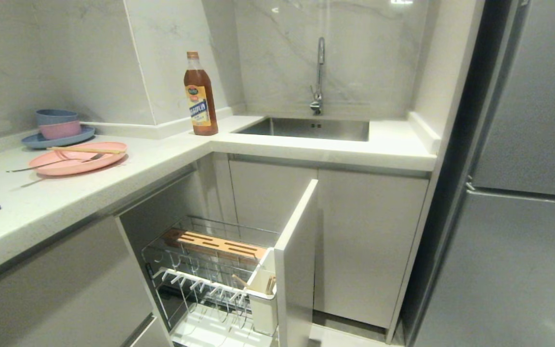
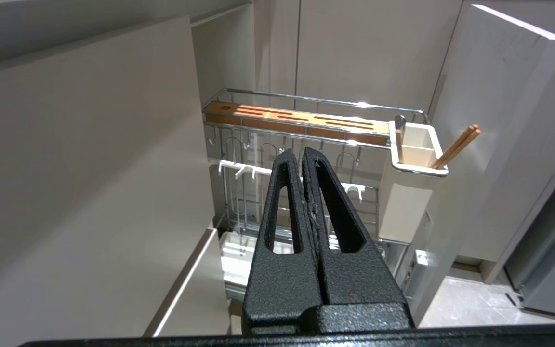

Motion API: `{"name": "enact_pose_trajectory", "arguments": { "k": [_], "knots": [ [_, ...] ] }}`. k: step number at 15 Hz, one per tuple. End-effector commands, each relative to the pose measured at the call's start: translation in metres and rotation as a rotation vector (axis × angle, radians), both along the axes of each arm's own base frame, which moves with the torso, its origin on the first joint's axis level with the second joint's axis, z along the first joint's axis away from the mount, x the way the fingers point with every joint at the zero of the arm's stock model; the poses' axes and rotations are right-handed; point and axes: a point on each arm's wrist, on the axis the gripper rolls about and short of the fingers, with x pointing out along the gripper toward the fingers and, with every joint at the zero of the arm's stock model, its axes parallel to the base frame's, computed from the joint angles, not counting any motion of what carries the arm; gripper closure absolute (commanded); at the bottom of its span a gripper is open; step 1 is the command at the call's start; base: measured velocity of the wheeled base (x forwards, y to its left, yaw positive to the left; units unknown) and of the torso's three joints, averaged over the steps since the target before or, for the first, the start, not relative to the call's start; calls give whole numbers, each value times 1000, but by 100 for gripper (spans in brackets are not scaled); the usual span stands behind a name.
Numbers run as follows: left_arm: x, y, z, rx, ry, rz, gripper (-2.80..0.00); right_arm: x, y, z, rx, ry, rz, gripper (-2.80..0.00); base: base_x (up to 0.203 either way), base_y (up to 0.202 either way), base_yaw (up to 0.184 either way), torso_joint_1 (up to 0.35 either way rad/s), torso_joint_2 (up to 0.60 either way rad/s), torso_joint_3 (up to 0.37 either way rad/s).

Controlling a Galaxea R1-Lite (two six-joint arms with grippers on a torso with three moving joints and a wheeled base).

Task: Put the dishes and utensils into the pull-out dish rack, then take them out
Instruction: Pick up the chopsticks and place it in the cupboard

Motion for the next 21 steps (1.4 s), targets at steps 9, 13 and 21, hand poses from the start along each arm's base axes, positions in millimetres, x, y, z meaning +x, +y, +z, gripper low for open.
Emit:
{"name": "enact_pose_trajectory", "arguments": {
  "k": [9,13,21],
  "knots": [
    [0,0,0,-71,-2,6,0,0,0,0,0,1,0,0,0,0,0,0,0,0],
    [0,0,0,-72,-2,8,0,0,0,0,0,1,0,0,0,0,0,0,0,0],
    [0,0,0,-72,-2,6,0,0,0,0,-8,2,-1,0,0,0,0,0,0,0]
  ]
}}
